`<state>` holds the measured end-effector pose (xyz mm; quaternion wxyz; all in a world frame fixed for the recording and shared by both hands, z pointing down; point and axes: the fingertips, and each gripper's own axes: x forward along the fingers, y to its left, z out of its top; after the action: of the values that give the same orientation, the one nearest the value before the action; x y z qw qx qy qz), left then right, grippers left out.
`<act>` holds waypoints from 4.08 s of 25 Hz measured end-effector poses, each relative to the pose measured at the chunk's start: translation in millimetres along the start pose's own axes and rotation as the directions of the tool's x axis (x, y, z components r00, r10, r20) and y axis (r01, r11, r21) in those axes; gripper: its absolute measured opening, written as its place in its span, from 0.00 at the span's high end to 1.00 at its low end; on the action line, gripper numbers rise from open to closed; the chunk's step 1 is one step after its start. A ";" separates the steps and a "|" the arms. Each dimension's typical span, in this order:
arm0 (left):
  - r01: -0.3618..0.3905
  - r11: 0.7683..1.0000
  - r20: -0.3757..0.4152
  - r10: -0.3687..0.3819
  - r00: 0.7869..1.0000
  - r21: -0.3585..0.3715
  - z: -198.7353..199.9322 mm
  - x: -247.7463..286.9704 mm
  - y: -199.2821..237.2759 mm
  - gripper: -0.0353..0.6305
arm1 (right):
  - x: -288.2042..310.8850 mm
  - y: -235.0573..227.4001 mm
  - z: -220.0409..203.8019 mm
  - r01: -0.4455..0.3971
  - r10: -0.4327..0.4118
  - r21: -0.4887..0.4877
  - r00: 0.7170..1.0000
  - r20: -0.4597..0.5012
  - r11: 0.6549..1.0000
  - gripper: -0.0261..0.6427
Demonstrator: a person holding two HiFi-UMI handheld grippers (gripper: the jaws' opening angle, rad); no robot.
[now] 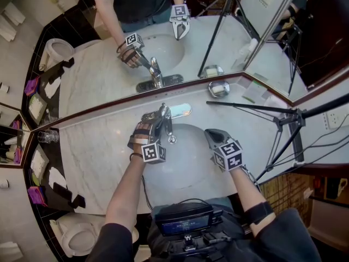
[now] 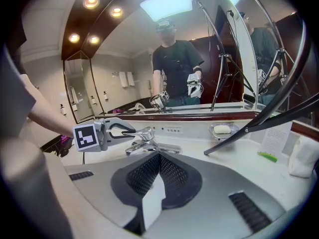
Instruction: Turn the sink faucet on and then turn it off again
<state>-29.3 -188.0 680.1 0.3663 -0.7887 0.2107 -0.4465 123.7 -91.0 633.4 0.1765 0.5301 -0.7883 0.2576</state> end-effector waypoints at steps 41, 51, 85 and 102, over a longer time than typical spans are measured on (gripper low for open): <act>0.014 0.918 0.013 -0.009 1.000 -0.396 -3.9 -92.6 29.6 0.92 | 0.5 38.9 30.7 -0.073 0.076 -0.062 0.996 0.053 0.995 0.93; 0.010 0.760 0.051 0.031 0.998 -0.649 -2.5 -138.3 37.9 0.95 | -14.7 40.8 49.8 -0.078 0.087 -0.088 0.992 0.097 0.993 0.93; -0.055 0.334 -0.003 0.155 0.988 -0.941 -38.1 -210.6 42.0 0.95 | -22.5 71.5 33.1 -0.046 0.054 -0.469 0.999 0.005 0.882 0.92; -0.085 0.391 -0.033 0.137 0.990 -0.916 -44.3 -195.5 44.0 0.95 | 101.2 105.3 43.4 -0.058 0.027 -0.908 0.998 -0.051 0.416 0.49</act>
<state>-167.8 -104.6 553.7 -0.0919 -0.8548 0.4640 -0.2135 -12.2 -160.0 631.2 0.4396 0.3272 -0.8130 -0.1969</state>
